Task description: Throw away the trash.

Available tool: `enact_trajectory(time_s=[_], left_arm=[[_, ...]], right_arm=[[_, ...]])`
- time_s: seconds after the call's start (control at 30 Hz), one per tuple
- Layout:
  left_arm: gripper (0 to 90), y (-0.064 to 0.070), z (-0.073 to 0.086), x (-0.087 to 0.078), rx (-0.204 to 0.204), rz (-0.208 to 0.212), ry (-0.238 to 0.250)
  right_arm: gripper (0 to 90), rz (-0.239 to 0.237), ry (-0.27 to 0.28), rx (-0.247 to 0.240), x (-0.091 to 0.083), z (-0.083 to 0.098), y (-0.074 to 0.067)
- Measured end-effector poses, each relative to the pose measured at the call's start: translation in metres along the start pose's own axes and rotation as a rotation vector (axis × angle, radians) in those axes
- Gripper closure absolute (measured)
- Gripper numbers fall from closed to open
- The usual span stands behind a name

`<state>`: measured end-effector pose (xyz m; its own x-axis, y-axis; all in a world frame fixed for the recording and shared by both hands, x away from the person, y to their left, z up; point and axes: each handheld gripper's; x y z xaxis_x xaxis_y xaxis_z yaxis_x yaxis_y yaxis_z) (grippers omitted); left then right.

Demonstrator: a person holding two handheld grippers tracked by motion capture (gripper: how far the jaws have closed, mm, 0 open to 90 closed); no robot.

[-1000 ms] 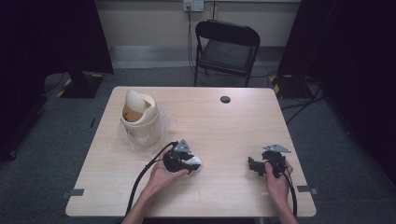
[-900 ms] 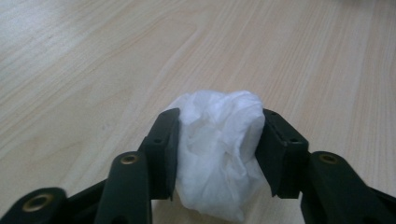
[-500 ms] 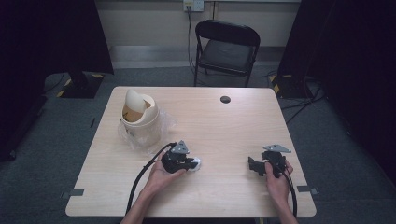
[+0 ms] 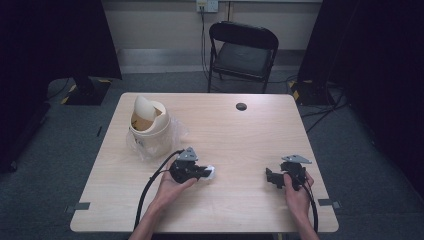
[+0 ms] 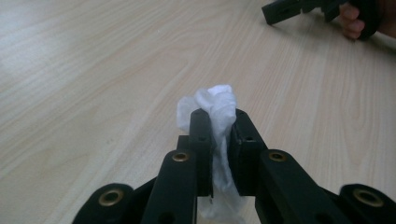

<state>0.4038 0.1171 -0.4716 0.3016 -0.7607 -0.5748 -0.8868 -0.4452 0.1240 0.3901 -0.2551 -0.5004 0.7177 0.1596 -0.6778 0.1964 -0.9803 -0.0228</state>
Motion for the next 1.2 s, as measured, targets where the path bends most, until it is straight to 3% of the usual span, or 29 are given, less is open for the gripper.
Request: enact_trajectory(time_s=[0.27,0.43,0.7,0.93,1.1,1.2], left_arm=[[81.6,0.002,-0.007,-0.024,0.024,-0.033,0.053],[81.6,-0.002,-0.006,-0.038,0.015,-0.057,0.059],[81.6,-0.005,-0.006,-0.05,-0.001,-0.057,0.095],[81.5,-0.011,-0.003,-0.068,-0.017,-0.117,0.11],[81.5,-0.012,-0.006,-0.078,-0.013,-0.129,0.114],[81.5,-0.011,-0.01,-0.086,-0.016,-0.131,0.144]], right_arm=[[12.1,0.0,0.0,0.0,0.0,0.0,0.0],[12.1,0.0,0.0,0.0,0.0,0.0,0.0],[12.1,0.0,0.0,0.0,0.0,0.0,0.0],[12.1,0.0,0.0,0.0,0.0,0.0,0.0],[12.1,0.0,0.0,0.0,0.0,0.0,0.0],[12.1,-0.001,0.0,-0.001,0.0,0.0,0.0]])
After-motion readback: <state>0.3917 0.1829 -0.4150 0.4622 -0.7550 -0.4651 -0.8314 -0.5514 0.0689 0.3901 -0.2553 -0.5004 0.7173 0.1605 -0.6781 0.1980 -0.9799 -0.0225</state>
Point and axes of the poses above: each handheld gripper's, and its own axes: x roughly forward along the jaws, z roughly out of its underside, y roughly to its right, and after that the axes turned 3 degrees about x, right-handed
